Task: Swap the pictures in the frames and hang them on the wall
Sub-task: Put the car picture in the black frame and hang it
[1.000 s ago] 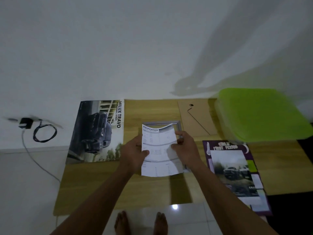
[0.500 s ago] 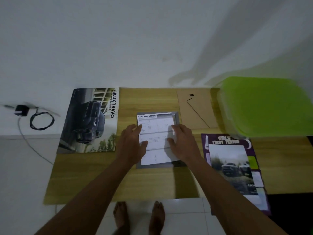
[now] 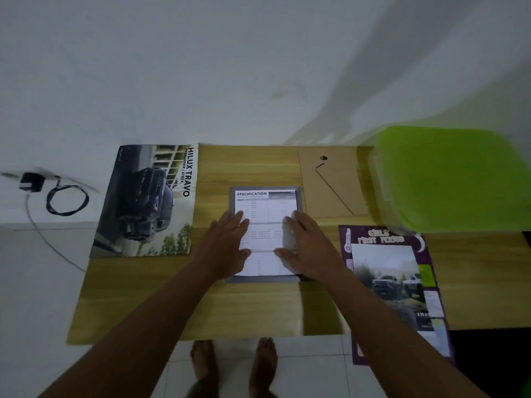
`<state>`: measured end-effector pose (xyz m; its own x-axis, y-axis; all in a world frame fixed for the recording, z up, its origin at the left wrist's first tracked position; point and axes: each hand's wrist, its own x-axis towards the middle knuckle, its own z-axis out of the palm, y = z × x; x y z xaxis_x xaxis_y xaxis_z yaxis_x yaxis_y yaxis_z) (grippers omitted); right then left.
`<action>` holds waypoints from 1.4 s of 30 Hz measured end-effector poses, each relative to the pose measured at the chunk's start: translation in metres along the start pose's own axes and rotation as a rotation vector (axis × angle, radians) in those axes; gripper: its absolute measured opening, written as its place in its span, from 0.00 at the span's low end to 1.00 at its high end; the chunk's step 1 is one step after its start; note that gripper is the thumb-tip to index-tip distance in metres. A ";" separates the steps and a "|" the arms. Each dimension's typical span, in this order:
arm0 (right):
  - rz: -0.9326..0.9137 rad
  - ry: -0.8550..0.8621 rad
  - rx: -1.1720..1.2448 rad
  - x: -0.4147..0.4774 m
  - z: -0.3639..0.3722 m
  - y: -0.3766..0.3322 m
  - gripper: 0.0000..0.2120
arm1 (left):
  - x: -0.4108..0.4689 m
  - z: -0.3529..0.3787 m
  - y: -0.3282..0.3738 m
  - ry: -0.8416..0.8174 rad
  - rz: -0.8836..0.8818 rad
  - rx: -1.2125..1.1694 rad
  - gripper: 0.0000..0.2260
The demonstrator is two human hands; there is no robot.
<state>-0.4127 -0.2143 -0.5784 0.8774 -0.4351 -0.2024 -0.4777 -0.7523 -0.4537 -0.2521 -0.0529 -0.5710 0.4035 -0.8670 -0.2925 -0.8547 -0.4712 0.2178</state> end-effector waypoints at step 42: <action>0.483 0.119 -0.132 0.085 -0.069 0.074 0.28 | -0.009 -0.006 -0.025 -0.207 -0.021 -0.054 0.57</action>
<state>-0.3768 -0.3410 -0.5698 0.5475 -0.7960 -0.2579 -0.8356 -0.5040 -0.2183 -0.2326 -0.0344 -0.5687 0.3410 -0.8076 -0.4812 -0.8256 -0.5021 0.2576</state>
